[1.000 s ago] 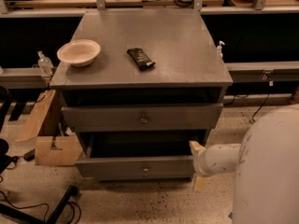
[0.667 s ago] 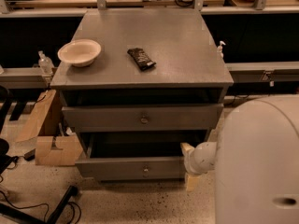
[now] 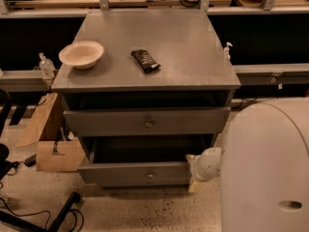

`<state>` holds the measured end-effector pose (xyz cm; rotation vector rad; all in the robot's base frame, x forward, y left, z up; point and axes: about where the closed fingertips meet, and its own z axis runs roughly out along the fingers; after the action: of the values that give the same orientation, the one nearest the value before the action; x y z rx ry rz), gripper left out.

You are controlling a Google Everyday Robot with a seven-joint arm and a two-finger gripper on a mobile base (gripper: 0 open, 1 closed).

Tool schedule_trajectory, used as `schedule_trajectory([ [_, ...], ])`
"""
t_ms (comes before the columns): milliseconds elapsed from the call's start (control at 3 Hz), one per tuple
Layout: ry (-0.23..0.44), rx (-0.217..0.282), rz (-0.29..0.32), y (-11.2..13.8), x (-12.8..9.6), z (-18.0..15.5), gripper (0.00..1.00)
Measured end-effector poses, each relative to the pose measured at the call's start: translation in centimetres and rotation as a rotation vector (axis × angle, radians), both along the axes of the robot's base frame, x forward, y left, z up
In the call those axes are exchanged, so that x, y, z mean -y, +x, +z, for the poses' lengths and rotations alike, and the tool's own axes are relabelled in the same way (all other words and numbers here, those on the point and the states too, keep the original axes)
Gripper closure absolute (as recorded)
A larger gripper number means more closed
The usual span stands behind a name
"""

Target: Open middle drawer

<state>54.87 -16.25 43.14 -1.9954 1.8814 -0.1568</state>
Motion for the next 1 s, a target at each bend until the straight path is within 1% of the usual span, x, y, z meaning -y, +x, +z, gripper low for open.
schedule_trajectory([
  [333, 0.0, -0.001, 0.001, 0.0, 0.0, -0.1, 0.47],
  [667, 0.01, -0.017, -0.002, -0.6, 0.0, -0.2, 0.7],
  [1000, 0.003, -0.041, -0.016, -2.1, 0.5, 0.1, 0.94],
])
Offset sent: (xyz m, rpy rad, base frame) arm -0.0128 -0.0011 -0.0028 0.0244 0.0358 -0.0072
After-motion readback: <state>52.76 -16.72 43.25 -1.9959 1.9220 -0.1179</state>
